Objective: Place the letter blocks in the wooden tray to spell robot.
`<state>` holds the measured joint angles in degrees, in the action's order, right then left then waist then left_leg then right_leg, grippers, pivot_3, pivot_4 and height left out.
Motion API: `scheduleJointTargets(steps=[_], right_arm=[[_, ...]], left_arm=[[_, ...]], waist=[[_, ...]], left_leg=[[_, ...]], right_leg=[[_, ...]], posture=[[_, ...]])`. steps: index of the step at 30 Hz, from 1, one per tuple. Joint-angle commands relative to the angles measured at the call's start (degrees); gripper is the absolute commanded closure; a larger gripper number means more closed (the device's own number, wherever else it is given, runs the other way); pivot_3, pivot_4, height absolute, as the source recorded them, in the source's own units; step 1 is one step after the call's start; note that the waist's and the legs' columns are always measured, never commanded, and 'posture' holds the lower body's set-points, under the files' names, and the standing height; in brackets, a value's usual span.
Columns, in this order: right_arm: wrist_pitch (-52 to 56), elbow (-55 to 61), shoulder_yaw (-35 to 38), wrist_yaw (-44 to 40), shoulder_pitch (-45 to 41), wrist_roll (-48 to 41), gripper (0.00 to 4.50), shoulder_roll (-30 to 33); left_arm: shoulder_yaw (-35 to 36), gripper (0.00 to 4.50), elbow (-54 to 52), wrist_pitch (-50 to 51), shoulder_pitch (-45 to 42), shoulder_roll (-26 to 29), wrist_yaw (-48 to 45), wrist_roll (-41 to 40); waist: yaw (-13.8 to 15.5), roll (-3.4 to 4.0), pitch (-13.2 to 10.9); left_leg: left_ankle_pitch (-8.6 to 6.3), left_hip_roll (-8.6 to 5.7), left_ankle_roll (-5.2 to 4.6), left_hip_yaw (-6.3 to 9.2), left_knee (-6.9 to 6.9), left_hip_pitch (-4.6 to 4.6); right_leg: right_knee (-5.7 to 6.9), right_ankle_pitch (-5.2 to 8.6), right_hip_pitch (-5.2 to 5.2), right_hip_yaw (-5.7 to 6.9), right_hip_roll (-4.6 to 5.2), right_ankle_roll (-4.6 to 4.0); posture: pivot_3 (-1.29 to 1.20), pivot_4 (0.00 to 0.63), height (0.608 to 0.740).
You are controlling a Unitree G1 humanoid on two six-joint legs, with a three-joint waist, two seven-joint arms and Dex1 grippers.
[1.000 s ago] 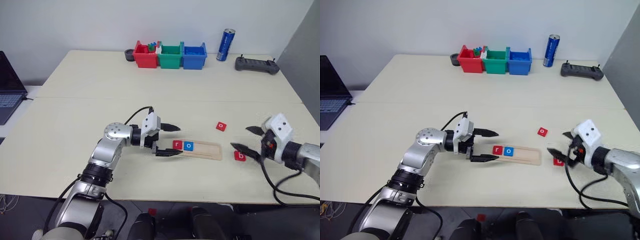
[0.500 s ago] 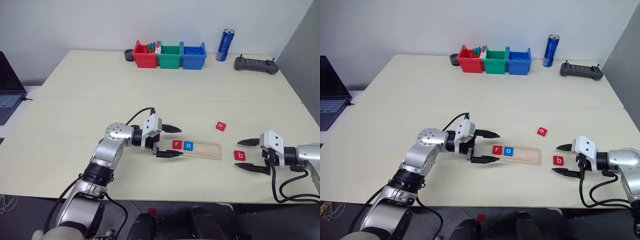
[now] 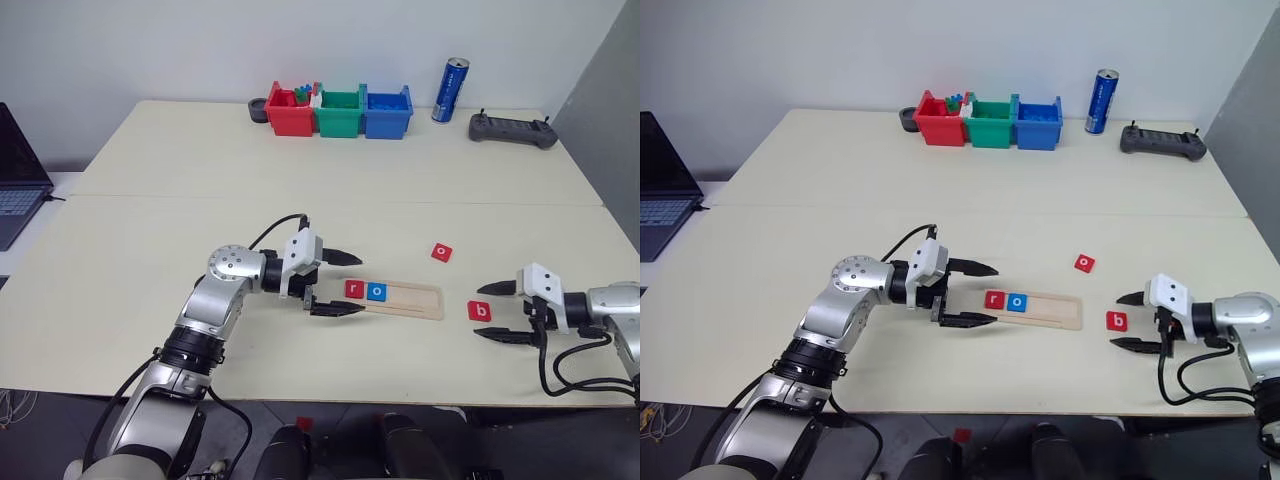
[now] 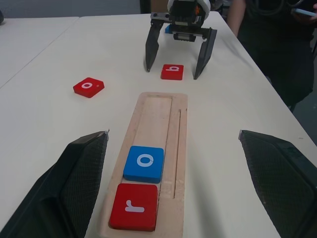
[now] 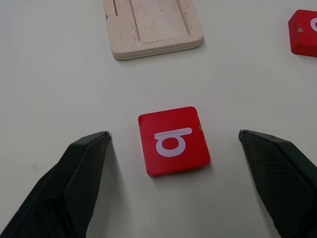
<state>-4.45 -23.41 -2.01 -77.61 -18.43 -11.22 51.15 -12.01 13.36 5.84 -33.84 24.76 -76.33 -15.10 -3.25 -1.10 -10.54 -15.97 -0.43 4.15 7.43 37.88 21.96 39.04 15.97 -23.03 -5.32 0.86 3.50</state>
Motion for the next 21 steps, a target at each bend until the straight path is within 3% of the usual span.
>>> scheduleJointTargets(steps=[1,7,15,21], right_arm=[[-1.0,-0.7,0.0,-0.5,-0.6,0.7,0.96,0.2],[-0.4,1.2,0.3,-0.2,0.1,0.2,3.01,-0.3],[8.7,12.9,1.0,2.0,-3.0,-3.6,3.04,-1.8],[17.0,20.3,-0.9,5.6,-6.4,-5.5,3.04,-6.8]], left_arm=[[0.4,0.0,-2.2,-0.1,-0.1,0.4,0.2,-0.7],[0.5,0.0,-1.9,-0.2,-0.6,0.3,0.5,-0.7],[0.8,0.0,-0.8,-0.8,-1.1,1.0,-0.4,-0.7],[0.7,0.0,-1.7,-0.8,0.1,1.7,-0.8,-0.7]], waist=[[0.0,0.0,0.0],[0.0,0.0,0.0],[-0.2,0.01,0.0],[0.0,0.01,0.0]], left_leg=[[0.0,0.0,0.0,0.01,0.0,0.0],[0.0,0.0,0.0,0.0,0.0,-0.02],[0.0,0.02,0.0,0.0,0.0,-0.03],[0.0,0.0,0.0,0.08,0.01,0.01]], right_leg=[[0.0,0.0,0.0,0.0,0.0,0.0],[0.01,0.0,0.01,0.0,0.0,0.0],[0.04,-0.01,0.0,-0.01,0.0,0.0],[0.03,-0.01,0.0,0.05,0.02,0.0]], posture=[[0.0,0.15,0.74],[0.0,0.15,0.74],[0.0,0.15,0.74],[0.0,0.15,0.74]])
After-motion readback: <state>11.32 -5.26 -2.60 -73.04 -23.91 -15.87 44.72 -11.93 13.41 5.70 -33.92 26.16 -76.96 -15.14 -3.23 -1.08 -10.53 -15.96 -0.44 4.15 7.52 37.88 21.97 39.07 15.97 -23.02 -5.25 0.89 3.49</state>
